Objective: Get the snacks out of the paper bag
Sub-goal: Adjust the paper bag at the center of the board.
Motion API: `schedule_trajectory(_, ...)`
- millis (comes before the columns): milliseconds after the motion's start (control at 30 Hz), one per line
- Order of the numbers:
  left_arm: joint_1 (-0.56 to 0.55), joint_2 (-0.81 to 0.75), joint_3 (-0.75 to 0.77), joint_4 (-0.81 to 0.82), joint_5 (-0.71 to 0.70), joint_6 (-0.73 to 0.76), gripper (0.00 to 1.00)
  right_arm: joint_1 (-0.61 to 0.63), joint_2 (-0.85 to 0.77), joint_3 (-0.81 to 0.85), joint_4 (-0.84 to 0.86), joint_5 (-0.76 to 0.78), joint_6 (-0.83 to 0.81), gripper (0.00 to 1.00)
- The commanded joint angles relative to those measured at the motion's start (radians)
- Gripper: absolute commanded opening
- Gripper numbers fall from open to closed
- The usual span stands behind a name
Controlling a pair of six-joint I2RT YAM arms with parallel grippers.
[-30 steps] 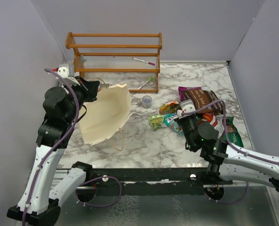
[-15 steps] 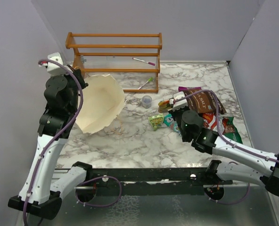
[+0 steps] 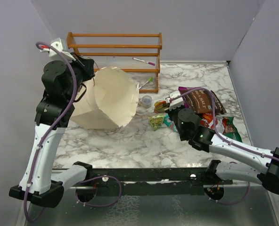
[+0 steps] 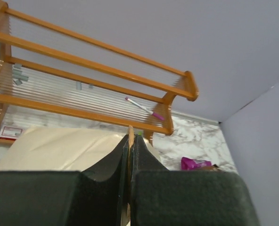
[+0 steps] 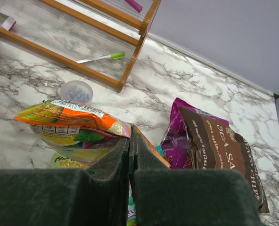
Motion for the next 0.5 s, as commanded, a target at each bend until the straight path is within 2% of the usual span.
schedule_trajectory(0, 0.002, -0.088, 0.024, -0.016, 0.013, -0.088, 0.00, -0.013, -0.004, 0.012, 0.030, -0.022, 0.025, 0.01)
schedule_trajectory(100, 0.001, -0.126, -0.050, -0.002, -0.041, -0.100, 0.00, -0.022, 0.006, 0.016, 0.032, -0.024, 0.029, 0.01)
schedule_trajectory(467, 0.002, -0.193, -0.249, -0.081, -0.070, -0.055, 0.00, -0.113, 0.085, 0.052, 0.060, -0.081, 0.021, 0.01)
